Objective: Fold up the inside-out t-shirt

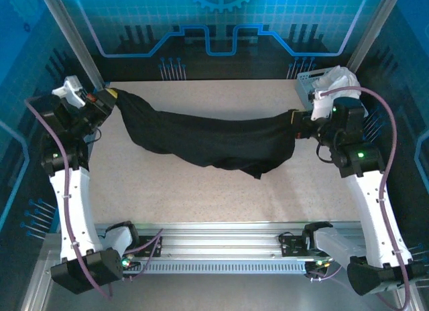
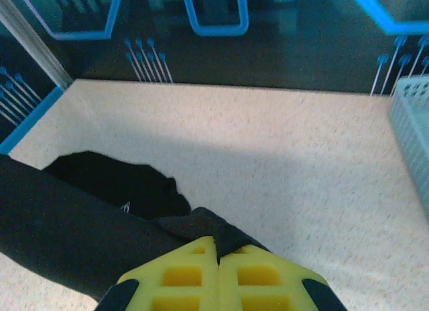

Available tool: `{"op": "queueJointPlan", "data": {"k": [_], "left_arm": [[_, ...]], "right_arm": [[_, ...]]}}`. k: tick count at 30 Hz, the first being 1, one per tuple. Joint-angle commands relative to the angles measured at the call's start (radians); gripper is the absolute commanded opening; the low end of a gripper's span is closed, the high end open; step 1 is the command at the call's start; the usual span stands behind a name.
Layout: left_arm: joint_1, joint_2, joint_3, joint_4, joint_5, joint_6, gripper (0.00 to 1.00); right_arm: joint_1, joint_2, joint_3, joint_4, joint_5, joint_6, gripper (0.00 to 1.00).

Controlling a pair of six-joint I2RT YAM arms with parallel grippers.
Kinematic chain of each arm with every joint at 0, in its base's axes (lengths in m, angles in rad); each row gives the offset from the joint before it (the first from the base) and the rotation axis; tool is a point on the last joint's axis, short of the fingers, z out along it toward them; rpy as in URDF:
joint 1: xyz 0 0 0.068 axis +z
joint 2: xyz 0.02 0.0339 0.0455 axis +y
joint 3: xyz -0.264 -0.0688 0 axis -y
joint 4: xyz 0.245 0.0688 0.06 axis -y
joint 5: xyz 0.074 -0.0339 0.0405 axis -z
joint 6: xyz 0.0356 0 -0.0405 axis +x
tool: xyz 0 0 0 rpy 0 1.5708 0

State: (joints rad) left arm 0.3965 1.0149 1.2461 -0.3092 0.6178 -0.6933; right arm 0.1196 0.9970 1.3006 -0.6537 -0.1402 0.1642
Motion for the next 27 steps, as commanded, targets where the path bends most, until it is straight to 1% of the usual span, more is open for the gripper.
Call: {"op": "queueJointPlan", "data": {"k": [1,4,6,9,11,14,17,19,22,24,27], "left_arm": [[0.008,0.005,0.044,0.036,-0.011,-0.018,0.0],[0.008,0.014,0.025,0.007,-0.072,0.027,0.0],[0.007,0.025,0.0,-0.014,-0.108,0.062,0.0],[0.007,0.057,-0.04,-0.023,-0.153,0.092,0.0],[0.008,0.081,-0.058,-0.021,-0.156,0.092,0.0],[0.007,0.114,-0.075,-0.005,-0.138,0.072,0.0],[0.006,0.142,-0.083,-0.01,-0.14,0.071,0.0],[0.007,0.155,-0.092,-0.009,-0.137,0.066,0.0],[0.004,0.164,-0.103,0.005,-0.125,0.048,0.0],[0.005,0.163,-0.109,0.007,-0.121,0.047,0.0],[0.005,0.154,-0.114,0.006,-0.121,0.049,0.0]], "right_arm": [[-0.013,0.024,0.066,0.01,-0.014,-0.005,0.01],[0.002,0.065,0.044,0.029,-0.091,0.02,0.01],[0.022,0.111,0.009,0.043,-0.114,0.03,0.01],[0.031,0.236,-0.032,0.104,-0.187,0.055,0.02],[0.036,0.352,-0.021,0.141,-0.228,0.063,0.03],[0.046,0.545,0.029,0.184,-0.272,0.063,0.05],[0.056,0.756,0.122,0.198,-0.312,0.062,0.07],[0.058,0.898,0.211,0.178,-0.326,0.056,0.09],[0.057,1.049,0.329,0.129,-0.348,0.042,0.12],[0.057,1.089,0.365,0.101,-0.354,0.023,0.17],[0.054,1.059,0.335,0.083,-0.292,-0.022,0.27]]}}
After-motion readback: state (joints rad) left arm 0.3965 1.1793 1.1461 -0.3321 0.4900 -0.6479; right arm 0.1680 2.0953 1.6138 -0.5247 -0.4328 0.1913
